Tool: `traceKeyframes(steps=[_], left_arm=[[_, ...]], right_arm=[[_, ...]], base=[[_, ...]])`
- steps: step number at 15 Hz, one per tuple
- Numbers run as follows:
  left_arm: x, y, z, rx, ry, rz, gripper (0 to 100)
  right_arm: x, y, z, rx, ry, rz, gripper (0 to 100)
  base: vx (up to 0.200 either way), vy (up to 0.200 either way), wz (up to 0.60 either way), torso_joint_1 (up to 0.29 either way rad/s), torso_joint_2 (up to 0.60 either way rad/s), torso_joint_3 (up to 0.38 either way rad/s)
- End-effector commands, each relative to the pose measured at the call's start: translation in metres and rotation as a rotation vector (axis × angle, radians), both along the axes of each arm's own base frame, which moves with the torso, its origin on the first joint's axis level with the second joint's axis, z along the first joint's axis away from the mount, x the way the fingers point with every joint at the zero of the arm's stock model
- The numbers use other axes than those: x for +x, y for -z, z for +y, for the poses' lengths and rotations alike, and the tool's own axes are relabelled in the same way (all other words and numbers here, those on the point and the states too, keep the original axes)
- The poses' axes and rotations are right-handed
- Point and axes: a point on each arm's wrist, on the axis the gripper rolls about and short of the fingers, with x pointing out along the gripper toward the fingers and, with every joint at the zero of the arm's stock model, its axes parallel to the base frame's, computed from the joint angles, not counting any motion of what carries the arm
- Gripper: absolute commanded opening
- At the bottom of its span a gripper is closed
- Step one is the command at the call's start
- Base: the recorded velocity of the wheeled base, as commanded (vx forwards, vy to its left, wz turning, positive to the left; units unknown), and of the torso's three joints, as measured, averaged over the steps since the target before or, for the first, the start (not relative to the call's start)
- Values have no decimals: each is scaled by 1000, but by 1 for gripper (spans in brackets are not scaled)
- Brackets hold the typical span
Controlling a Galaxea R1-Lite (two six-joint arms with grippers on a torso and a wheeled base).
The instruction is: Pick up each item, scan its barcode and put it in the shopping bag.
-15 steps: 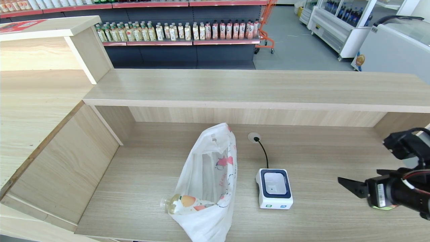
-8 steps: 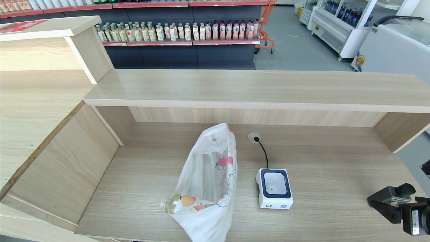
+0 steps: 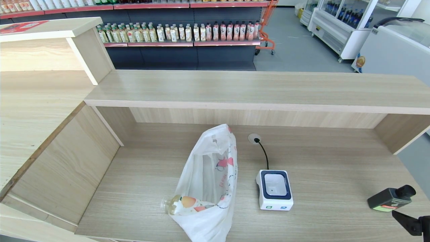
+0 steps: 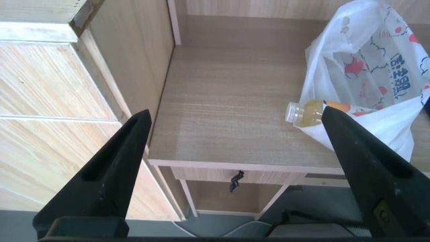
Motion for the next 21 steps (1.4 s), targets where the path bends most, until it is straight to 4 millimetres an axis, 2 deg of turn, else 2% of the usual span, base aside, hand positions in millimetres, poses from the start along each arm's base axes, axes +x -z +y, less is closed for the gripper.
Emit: traceKeyframes(steps=[1,9,15,19,21], left_arm=[[0,0,0,-2,-1,0,100],[0,0,0,-6,-2,0,100],[0,0,0,-8,-2,0,100],[0,0,0,-5,-1,0,100],[0,0,0,-5,-1,0,100]], right_arm=[[2,3,-2,1,17,22,100],[-4,13,0,-15,-22,101,100],[-11,22,8,-7,-107,132,100],[-8,22,7,-11,-104,142,100],[6,19,0,-8,-61,171,100]], base=[[0,-200,0,2,-12,12],[0,-200,0,5,4,2],[-200,-200,0,6,6,-1],[0,0,0,0,0,0],[0,0,0,0,0,0]])
